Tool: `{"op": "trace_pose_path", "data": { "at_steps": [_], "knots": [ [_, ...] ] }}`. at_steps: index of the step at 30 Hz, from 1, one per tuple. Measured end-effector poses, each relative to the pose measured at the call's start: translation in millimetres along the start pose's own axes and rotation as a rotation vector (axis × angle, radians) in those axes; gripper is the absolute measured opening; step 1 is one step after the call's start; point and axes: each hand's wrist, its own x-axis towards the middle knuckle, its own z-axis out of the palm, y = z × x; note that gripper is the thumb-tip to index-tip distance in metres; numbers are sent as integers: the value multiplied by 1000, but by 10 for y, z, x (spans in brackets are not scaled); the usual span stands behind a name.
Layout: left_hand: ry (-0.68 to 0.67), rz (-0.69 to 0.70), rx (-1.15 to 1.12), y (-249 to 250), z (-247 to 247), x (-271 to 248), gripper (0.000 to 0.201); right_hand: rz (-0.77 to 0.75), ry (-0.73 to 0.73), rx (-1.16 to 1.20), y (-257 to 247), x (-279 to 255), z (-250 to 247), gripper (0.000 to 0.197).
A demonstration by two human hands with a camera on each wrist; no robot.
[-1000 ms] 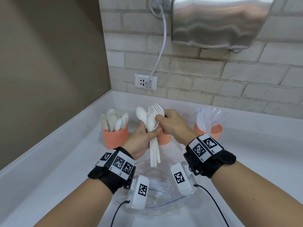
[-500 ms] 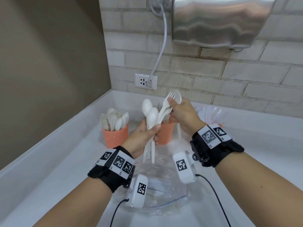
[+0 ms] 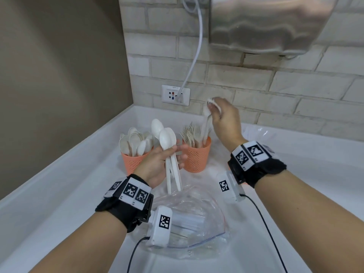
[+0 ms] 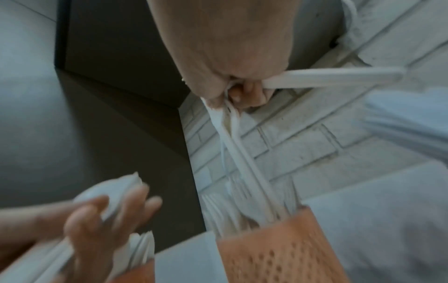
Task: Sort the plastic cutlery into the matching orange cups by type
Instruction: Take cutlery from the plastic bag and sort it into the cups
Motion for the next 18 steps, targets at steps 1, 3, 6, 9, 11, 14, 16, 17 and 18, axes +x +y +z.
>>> {"op": "trace_pose_path", "data": {
  "at_steps": [1, 3, 6, 9, 11, 14, 16, 17, 18],
  "knots": [
    [-1, -6, -12, 10, 8, -1, 16, 11, -73, -58, 60, -47, 60, 26],
    [6, -9, -16, 21, 15, -3, 20, 88, -247, -151, 192, -142, 173, 25],
    [6, -12, -4, 25, 3, -4, 23, 203, -457, -240, 303, -201, 243, 27],
    [-12, -27, -18, 31, -15, -17, 15, 308, -502, -105, 257, -115, 219, 30],
    [-28, -26, -52, 38, -16, -29, 16, 381, -352, 88, 175, 15, 156, 52],
    [-51, -28, -87, 50, 8, -33, 19, 328, -24, 404, 81, 188, 84, 39],
    [-58, -37, -110, 64, 22, -33, 19, 309, 52, 533, 70, 187, 105, 24],
    [-62, -43, -124, 70, 22, -36, 18, 318, 51, 545, 86, 153, 137, 21],
    [-67, -50, -139, 75, 18, -37, 18, 340, 28, 542, 114, 109, 177, 22]
  ]
}}
